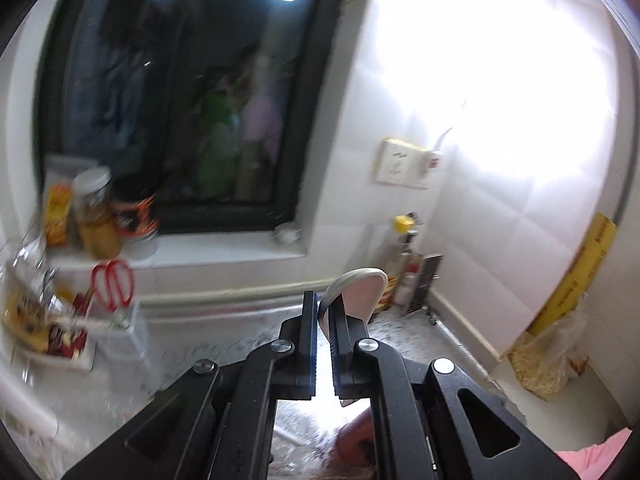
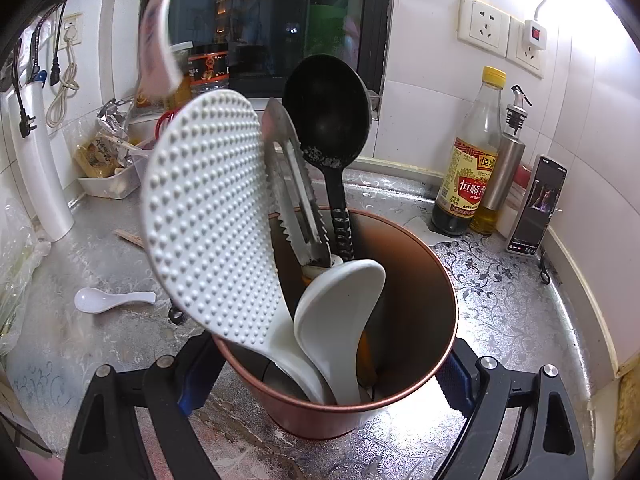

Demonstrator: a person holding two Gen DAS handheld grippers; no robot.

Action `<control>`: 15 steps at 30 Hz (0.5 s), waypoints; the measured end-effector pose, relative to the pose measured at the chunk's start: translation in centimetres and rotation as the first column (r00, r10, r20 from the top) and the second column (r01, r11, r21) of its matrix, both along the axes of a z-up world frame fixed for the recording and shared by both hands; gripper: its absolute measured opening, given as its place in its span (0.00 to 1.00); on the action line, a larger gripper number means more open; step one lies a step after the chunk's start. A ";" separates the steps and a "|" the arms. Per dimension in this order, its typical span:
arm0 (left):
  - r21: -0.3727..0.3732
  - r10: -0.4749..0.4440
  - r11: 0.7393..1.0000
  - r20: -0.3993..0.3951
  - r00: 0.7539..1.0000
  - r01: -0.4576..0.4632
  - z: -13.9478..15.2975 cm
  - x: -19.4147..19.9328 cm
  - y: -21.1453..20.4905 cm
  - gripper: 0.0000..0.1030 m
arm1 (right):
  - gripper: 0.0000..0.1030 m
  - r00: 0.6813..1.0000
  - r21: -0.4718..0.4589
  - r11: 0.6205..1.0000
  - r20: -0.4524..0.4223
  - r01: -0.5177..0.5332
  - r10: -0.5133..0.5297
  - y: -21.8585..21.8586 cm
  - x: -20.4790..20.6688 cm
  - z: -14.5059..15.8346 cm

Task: Organize utensils
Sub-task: 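Carry the white spoon over the red container with the left tool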

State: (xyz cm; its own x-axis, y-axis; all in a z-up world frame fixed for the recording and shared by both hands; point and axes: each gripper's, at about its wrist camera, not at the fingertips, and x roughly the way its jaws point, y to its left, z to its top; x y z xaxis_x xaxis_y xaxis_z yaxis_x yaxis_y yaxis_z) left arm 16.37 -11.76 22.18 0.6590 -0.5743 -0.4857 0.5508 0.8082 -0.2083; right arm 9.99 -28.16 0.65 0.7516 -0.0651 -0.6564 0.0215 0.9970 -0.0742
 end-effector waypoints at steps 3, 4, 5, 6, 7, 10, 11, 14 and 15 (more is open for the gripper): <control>-0.004 -0.063 0.998 0.029 0.998 0.063 1.1 -0.8 -1.6 0.05 | 0.89 1.000 0.000 1.000 0.000 0.000 0.000 0.0 0.0 0.0; -0.001 -0.080 0.997 0.036 0.996 0.080 1.3 -1.0 -2.2 0.05 | 0.89 1.000 0.000 1.000 0.000 0.000 0.000 0.0 0.0 0.0; 0.005 -0.098 0.995 0.042 0.994 0.098 1.4 -1.2 -2.9 0.05 | 0.89 1.000 -0.001 1.000 0.000 0.000 0.000 0.0 0.0 0.0; 0.011 -0.110 0.994 0.045 0.993 0.109 1.4 -1.4 -3.3 0.05 | 0.89 1.000 0.000 1.000 0.000 0.000 0.000 0.0 0.0 0.0; 0.018 -0.124 0.992 0.044 0.991 0.124 1.3 -1.5 -3.9 0.05 | 0.89 1.000 0.000 1.000 0.000 0.000 0.000 0.0 0.0 0.0; 0.046 -0.155 0.987 0.032 0.987 0.153 0.4 -1.6 -5.4 0.05 | 0.89 1.000 0.000 1.000 0.000 0.000 0.000 0.0 0.0 0.0; 0.057 -0.156 0.986 0.030 0.987 0.155 0.3 -1.7 -5.7 0.05 | 0.89 1.000 0.000 1.000 0.000 0.000 0.000 0.0 0.0 -0.1; 0.082 -0.162 0.984 0.013 0.987 0.161 -0.7 -1.6 -6.6 0.05 | 0.89 1.000 -0.001 1.000 0.000 0.000 0.000 0.0 0.0 0.0; 0.090 -0.163 0.983 0.005 0.987 0.162 -1.2 -1.5 -6.8 0.05 | 0.89 1.000 -0.001 1.000 0.000 0.000 0.000 0.0 0.0 0.0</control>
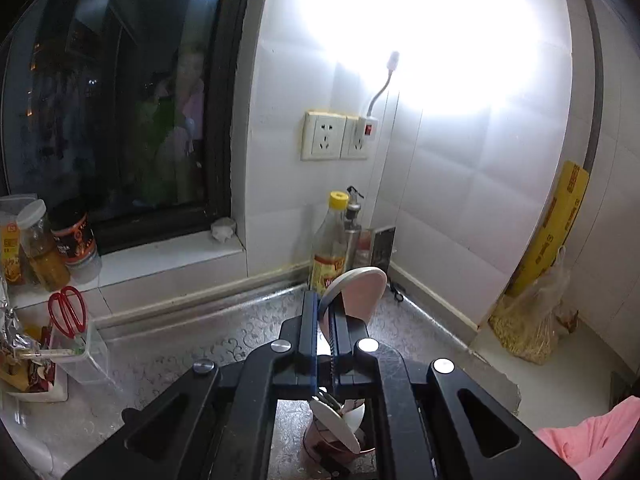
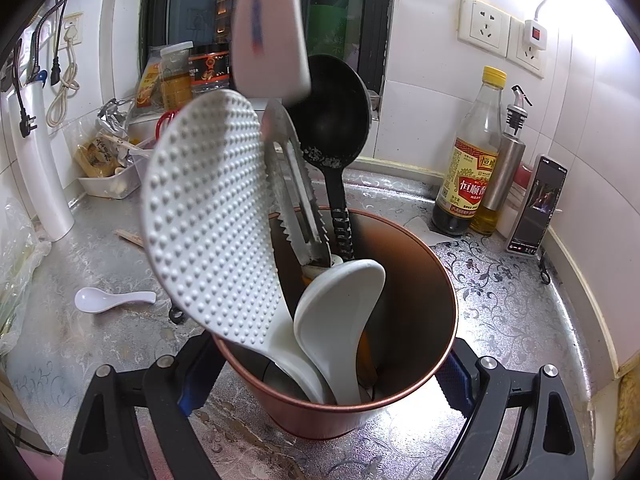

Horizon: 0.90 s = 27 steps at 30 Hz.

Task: Organize utensils
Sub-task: 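Carry the white spoon over the red container with the left tool, then lower the 'MAX' spoon into the red container and open the left tool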

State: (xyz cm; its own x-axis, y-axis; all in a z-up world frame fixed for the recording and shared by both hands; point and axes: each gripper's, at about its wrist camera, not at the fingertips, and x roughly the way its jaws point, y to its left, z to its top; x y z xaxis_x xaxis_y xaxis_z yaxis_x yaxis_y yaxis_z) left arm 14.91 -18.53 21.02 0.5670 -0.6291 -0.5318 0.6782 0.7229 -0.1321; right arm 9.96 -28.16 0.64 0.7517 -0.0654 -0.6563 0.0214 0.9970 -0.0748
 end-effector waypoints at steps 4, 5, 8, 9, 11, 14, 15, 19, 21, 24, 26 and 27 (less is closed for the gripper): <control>0.051 0.006 0.999 -0.011 1.000 -0.006 -1.6 0.1 -0.6 0.05 | 0.89 1.000 0.000 1.000 0.000 0.000 0.000 0.1 0.0 0.0; 0.057 0.003 0.998 -0.020 1.000 -0.002 -1.9 0.1 -0.7 0.05 | 0.89 1.000 0.000 1.000 0.000 0.000 0.000 0.1 0.0 0.0; 0.073 -0.008 0.997 -0.045 0.999 0.011 -2.8 0.1 -0.8 0.05 | 0.89 1.000 0.000 1.000 0.000 0.001 -0.001 0.1 0.0 0.0; 0.080 -0.010 0.997 -0.049 0.999 0.013 -3.0 0.1 -0.9 0.05 | 0.89 1.000 0.000 1.000 0.000 0.000 0.000 0.1 0.0 0.1; 0.094 -0.017 0.995 -0.060 0.998 0.023 -3.4 0.0 -1.0 0.05 | 0.89 1.000 0.000 1.000 0.000 0.000 0.000 0.1 0.0 0.0; 0.107 -0.020 0.994 -0.073 0.997 0.028 -4.0 -0.1 -1.2 0.05 | 0.89 1.000 0.000 1.000 0.000 0.000 0.000 0.1 0.0 0.1; 0.109 -0.019 0.994 -0.076 0.997 0.028 -4.1 -0.1 -1.1 0.05 | 0.89 1.000 0.000 1.000 -0.001 0.000 0.000 0.1 0.0 0.0; 0.127 -0.032 0.991 -0.091 0.995 0.044 -4.7 -0.3 -1.2 0.05 | 0.89 1.000 0.000 1.000 -0.001 0.000 0.000 0.1 0.0 0.1; 0.131 -0.035 0.990 -0.099 0.994 0.048 -4.9 -0.4 -1.2 0.05 | 0.89 1.000 0.000 1.000 -0.001 0.000 0.000 0.1 0.0 0.1; 0.141 -0.035 0.989 -0.109 0.993 0.051 -5.1 -0.5 -1.1 0.05 | 0.89 1.000 0.000 1.000 -0.001 0.000 0.000 0.1 0.0 0.1; 0.143 -0.037 0.988 -0.113 0.993 0.053 -5.2 -0.7 -1.0 0.05 | 0.89 1.000 0.000 1.000 -0.001 0.000 0.000 0.1 0.0 0.0; 0.145 -0.041 0.988 -0.117 0.992 0.057 -5.3 -0.8 -0.9 0.05 | 0.89 1.000 0.000 1.000 -0.001 0.000 0.000 0.1 0.0 0.1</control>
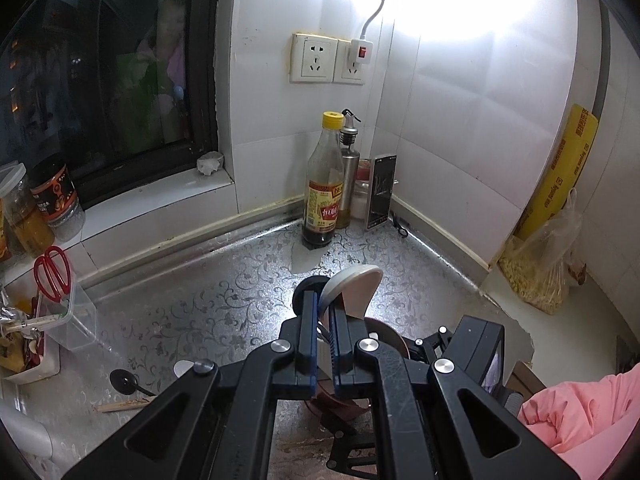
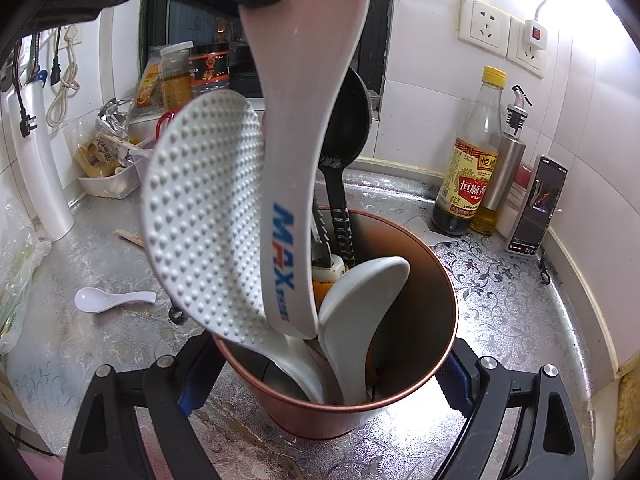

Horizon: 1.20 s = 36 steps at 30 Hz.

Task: Organize utensils
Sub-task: 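Lower the 'MAX' spoon into the red container and open the left tool, then move the open left tool over the small white spoon on the counter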

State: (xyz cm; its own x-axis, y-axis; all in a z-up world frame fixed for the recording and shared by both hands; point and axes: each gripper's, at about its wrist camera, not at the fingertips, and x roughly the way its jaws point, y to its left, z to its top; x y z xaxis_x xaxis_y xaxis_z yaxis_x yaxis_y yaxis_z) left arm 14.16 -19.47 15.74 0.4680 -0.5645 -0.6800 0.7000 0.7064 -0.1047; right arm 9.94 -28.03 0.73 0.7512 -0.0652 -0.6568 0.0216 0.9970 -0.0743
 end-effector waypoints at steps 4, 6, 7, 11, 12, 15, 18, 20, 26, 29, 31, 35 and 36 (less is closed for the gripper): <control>0.006 -0.013 1.000 -0.027 1.000 0.014 -0.5 -0.2 0.1 0.05 | 0.89 1.000 0.000 1.000 0.000 0.000 0.000 0.0 0.0 0.0; 0.013 -0.014 1.000 -0.036 0.999 0.015 -0.8 -0.3 0.2 0.05 | 0.89 1.000 0.000 1.000 0.000 0.000 0.000 0.0 0.0 0.0; 0.012 -0.017 1.000 -0.041 0.999 0.018 -0.9 -0.3 0.2 0.05 | 0.89 1.000 0.000 1.000 0.000 -0.001 0.001 0.0 0.0 0.0; 0.017 -0.029 0.999 -0.057 0.998 0.030 -1.3 -0.7 0.3 0.05 | 0.89 1.000 0.000 1.000 0.000 -0.001 0.001 0.0 0.0 0.0; 0.019 -0.031 0.999 -0.062 0.998 0.033 -1.4 -0.7 0.4 0.05 | 0.89 1.000 0.000 1.000 0.000 -0.001 0.001 0.0 0.1 0.0; 0.023 -0.030 0.999 -0.071 0.997 0.032 -1.7 -0.8 0.5 0.05 | 0.89 1.000 0.001 1.000 0.000 -0.001 0.001 0.0 0.1 0.0; 0.016 -0.022 1.000 -0.071 0.997 0.023 -1.6 -0.8 0.9 0.05 | 0.89 1.000 0.004 1.000 -0.001 -0.003 0.003 0.0 0.1 0.0; 0.010 -0.014 1.000 -0.065 0.998 0.015 -1.3 -0.9 1.2 0.05 | 0.89 1.000 0.002 1.000 -0.001 -0.004 0.004 0.0 0.1 0.0; -0.007 0.043 0.999 -0.054 0.998 -0.043 -0.6 -0.2 2.6 0.05 | 0.89 1.000 0.003 1.000 -0.001 -0.005 0.005 -0.1 0.2 0.0; -0.013 0.100 0.995 -0.065 0.993 -0.101 -0.7 0.6 3.8 0.06 | 0.89 1.000 0.003 1.000 -0.001 -0.005 0.005 -0.1 0.2 0.0; -0.015 0.147 0.989 -0.083 0.986 -0.148 -1.0 1.3 4.8 0.10 | 0.89 1.000 0.003 1.000 -0.001 -0.005 0.005 -0.1 0.2 0.0; -0.007 0.241 0.970 -0.122 0.963 -0.243 -1.9 2.4 6.8 0.31 | 0.89 1.000 0.003 1.000 -0.001 -0.005 0.005 -0.1 0.2 0.0; -0.005 0.260 0.965 -0.130 0.957 -0.262 -2.1 2.5 7.3 0.32 | 0.89 1.000 0.003 1.000 -0.002 -0.005 0.005 -0.1 0.2 0.0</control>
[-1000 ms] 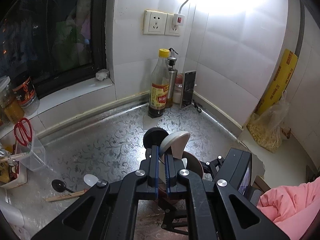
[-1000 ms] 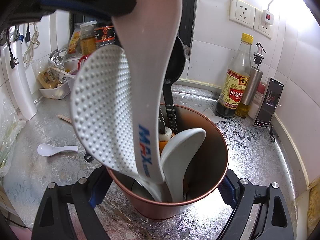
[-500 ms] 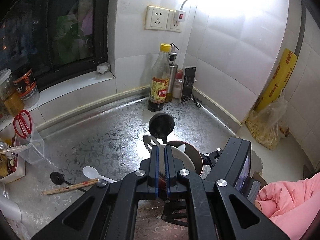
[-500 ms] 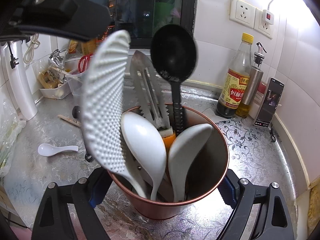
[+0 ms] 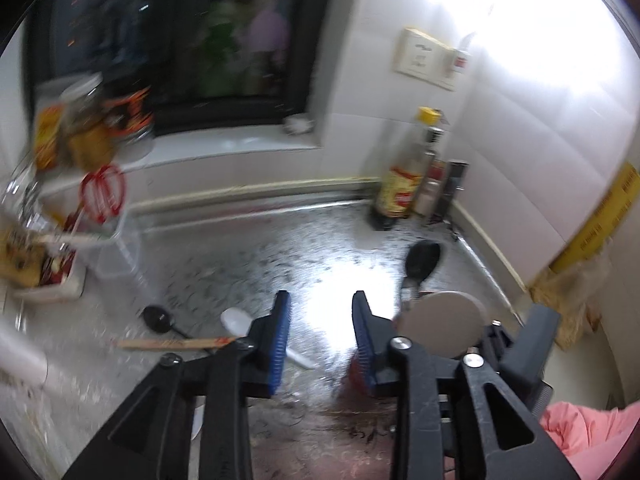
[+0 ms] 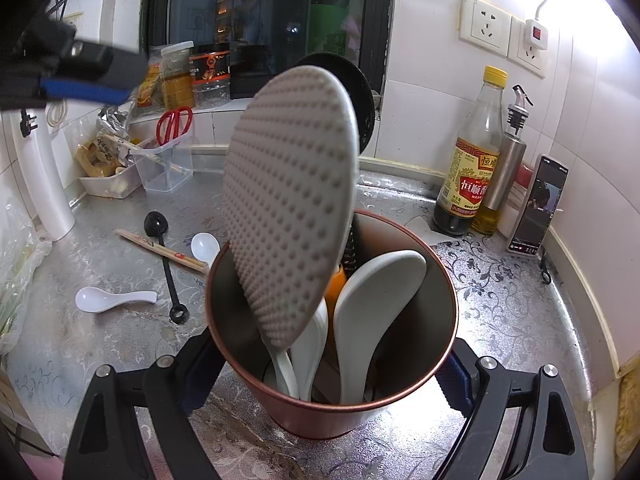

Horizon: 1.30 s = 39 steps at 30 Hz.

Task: Organize utensils
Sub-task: 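Move the open left tool over the small white spoon on the counter, then lower the left tool onto the small white spoon and close it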

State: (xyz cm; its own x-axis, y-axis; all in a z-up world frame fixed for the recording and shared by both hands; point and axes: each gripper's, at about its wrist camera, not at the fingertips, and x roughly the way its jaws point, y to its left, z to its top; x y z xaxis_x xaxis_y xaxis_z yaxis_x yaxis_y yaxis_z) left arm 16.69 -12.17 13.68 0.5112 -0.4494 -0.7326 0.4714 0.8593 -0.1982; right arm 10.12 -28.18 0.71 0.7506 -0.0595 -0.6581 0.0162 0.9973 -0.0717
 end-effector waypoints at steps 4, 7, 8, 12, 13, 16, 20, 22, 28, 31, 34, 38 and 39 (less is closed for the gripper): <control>0.022 0.112 0.994 -0.058 0.992 -0.111 -1.6 1.0 2.5 0.41 | 0.89 1.000 0.000 1.000 0.000 0.000 0.000 0.0 0.0 0.0; 0.038 0.186 0.982 -0.095 0.978 -0.183 -2.9 1.5 4.5 0.47 | 0.89 1.000 0.001 1.000 0.000 0.000 0.000 0.0 0.0 0.0; 0.042 0.209 0.978 -0.109 0.972 -0.206 -3.4 1.6 5.3 0.47 | 0.89 1.000 0.001 1.000 0.000 0.000 0.000 0.0 0.0 0.0; 0.071 0.308 0.951 -0.164 0.937 -0.300 -5.3 1.7 8.3 0.48 | 0.89 1.000 0.001 1.000 0.000 -0.001 0.001 0.0 0.0 0.0; 0.079 0.335 0.942 -0.179 0.925 -0.326 -5.9 1.7 9.1 0.49 | 0.89 1.000 0.001 1.000 0.000 -0.001 0.001 0.0 -0.1 0.0; 0.096 0.430 0.903 -0.218 0.876 -0.419 -7.4 1.5 12.0 0.65 | 0.89 1.000 0.000 1.000 0.000 -0.001 0.001 0.0 -0.1 0.0; 0.082 0.516 0.854 -0.262 0.816 -0.514 -8.9 1.3 15.0 0.74 | 0.89 1.000 0.001 1.000 0.000 -0.001 0.001 0.0 -0.1 0.0; 0.072 0.546 0.832 -0.282 0.789 -0.551 -9.7 1.1 16.3 0.82 | 0.89 1.000 0.001 1.000 0.000 -0.001 0.001 0.0 -0.1 0.0; 0.120 0.592 0.798 -0.346 0.728 -0.591 -13.0 0.3 18.1 0.86 | 0.89 1.000 0.008 1.000 -0.011 -0.001 0.001 -0.2 0.1 -0.2; 0.109 0.577 0.803 -0.391 0.717 -0.586 -14.3 -0.1 17.9 0.86 | 0.89 1.000 0.007 1.000 -0.012 -0.001 0.001 -0.3 0.1 -0.2; 0.101 0.570 0.801 -0.431 0.700 -0.590 -15.5 -0.2 17.9 0.86 | 0.89 1.000 0.006 1.000 -0.012 -0.001 0.001 -0.2 0.1 -0.2; 0.100 0.562 0.806 -0.443 0.699 -0.584 -16.2 -0.1 17.1 0.86 | 0.89 1.000 0.006 1.000 -0.012 -0.001 0.001 -0.2 0.1 -0.2; 0.105 0.559 0.809 -0.441 0.703 -0.578 -16.4 -0.1 16.8 0.86 | 0.89 1.000 0.006 1.000 -0.012 -0.001 0.001 -0.2 0.1 -0.2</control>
